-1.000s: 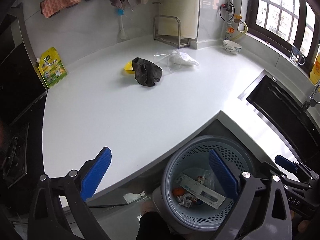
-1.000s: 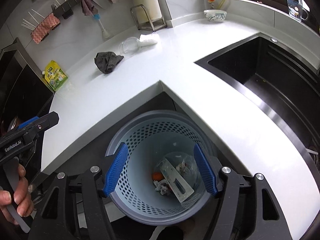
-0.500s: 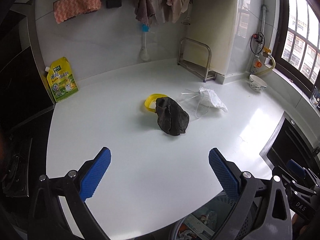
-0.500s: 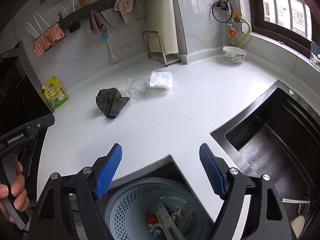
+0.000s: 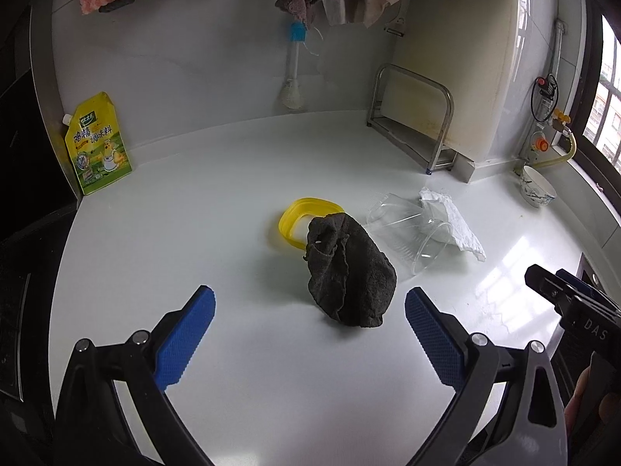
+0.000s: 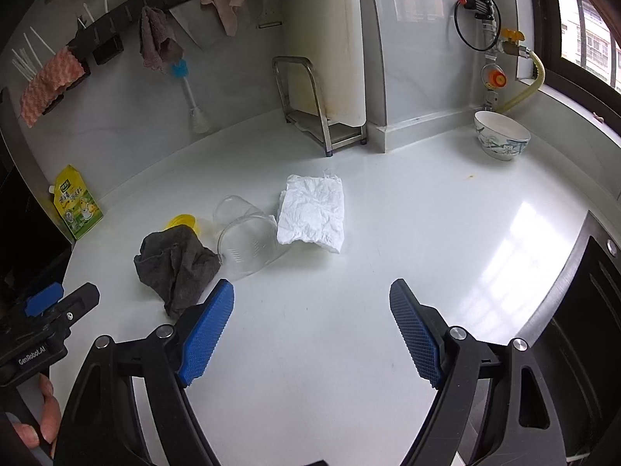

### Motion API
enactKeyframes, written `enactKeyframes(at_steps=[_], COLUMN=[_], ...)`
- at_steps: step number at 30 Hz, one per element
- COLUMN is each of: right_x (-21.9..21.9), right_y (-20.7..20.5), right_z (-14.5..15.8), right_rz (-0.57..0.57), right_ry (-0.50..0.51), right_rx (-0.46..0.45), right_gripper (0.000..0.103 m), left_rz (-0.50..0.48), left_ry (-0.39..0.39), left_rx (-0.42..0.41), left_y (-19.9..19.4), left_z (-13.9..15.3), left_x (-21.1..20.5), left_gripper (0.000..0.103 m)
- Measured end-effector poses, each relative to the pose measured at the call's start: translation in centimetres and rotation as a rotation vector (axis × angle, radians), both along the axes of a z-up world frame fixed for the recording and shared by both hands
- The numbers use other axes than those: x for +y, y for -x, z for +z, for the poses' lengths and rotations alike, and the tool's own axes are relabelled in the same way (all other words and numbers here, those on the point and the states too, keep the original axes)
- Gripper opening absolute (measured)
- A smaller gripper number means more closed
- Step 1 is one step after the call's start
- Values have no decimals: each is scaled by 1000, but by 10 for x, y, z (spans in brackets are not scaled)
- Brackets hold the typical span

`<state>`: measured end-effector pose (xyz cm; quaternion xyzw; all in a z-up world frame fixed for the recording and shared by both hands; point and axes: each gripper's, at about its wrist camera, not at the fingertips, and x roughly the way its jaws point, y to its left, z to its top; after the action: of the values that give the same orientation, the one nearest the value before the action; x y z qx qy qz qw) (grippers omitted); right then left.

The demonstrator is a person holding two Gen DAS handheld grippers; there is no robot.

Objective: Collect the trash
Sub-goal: 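Move both tools back to the black cloth on the counter, then grasp the black cloth with left tool while right tool grasps white plastic bag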

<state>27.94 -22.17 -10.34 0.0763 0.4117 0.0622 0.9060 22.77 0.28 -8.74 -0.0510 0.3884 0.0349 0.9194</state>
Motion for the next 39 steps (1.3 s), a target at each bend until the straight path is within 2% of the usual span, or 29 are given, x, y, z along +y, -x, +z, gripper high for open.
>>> enactKeyframes(at_steps=[9,15,22,30,34,36,39], right_x=[13,20,24,40,44,44,41], right_y=[-90,-128,-155,-161,-161,-159,-156], right_z=[-25,-49,-67,-76,-82,-81,-79], right_rz=[-15,-22,-24,18,46,46,51], right_ry=[1,36,66,155,173,177,156], right_rx=[88,163,220,213,234,224,219], right_gripper=[79,79,79,78,55,50,31], left_rz=[3,1,-29,-39,-41,-45,-52], left_ry=[34,59,52,50,62,61,61], left_rx=[38,67,65,83,86,91,92], left_y=[-38,-53,-59,-65,-68,-68,-69], left_z=[-25,-39,-44,-51,-53,-54,-55], left_x=[3,6,2,1,0,-2,-6], left_gripper=[97,97,97,97,97,97,97])
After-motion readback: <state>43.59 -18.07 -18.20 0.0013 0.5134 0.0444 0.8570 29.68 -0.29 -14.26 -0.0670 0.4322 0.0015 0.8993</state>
